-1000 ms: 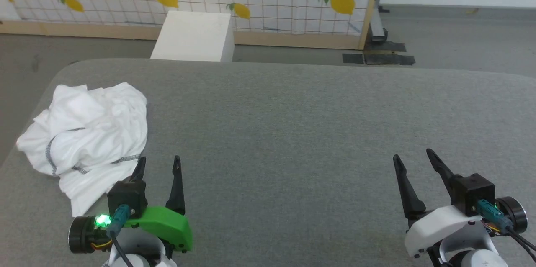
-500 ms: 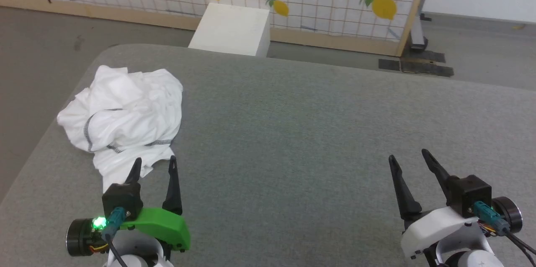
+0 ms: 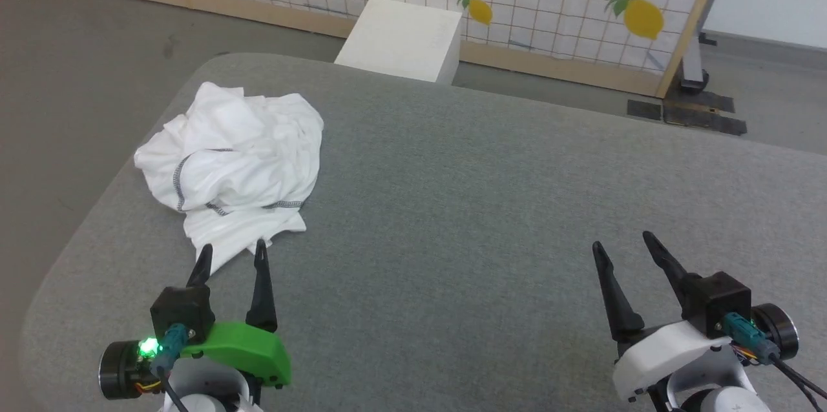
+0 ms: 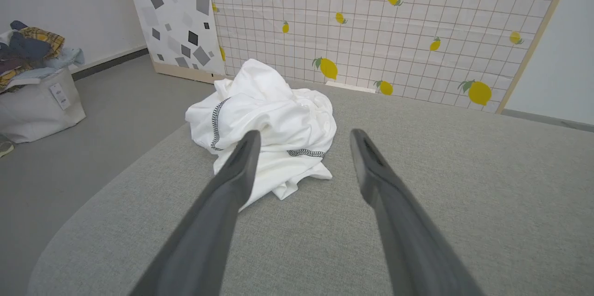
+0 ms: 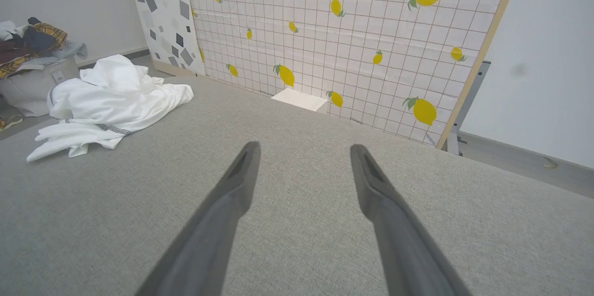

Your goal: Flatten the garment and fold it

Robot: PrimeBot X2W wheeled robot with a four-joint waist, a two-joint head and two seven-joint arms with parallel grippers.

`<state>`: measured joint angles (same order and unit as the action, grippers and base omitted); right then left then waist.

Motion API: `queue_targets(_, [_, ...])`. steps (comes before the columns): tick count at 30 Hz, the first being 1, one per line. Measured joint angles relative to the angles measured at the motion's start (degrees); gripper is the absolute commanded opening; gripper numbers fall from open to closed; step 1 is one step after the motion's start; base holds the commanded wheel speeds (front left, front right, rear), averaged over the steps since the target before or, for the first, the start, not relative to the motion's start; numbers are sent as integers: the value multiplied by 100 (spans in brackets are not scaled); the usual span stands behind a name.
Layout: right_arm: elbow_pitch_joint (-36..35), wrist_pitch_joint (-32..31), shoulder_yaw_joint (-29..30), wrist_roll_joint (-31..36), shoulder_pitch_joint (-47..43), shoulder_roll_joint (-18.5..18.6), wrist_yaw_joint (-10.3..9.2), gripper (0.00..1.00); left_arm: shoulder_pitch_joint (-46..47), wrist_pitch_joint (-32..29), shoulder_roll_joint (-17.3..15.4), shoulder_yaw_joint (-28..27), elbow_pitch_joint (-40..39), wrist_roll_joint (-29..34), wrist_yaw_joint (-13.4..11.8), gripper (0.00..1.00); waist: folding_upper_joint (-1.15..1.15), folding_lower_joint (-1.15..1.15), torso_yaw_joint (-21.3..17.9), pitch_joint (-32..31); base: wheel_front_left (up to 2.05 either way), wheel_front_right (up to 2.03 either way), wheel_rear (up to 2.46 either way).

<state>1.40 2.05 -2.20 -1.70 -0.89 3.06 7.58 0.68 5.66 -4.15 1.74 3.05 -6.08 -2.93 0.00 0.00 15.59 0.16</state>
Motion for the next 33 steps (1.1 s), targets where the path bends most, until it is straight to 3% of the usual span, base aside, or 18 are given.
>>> queue_targets(33, [77,152,-146,-141,34,-2,0,100,-5,381,-120,115,202,-402,-286,100,0,0,746,28,0,0,0])
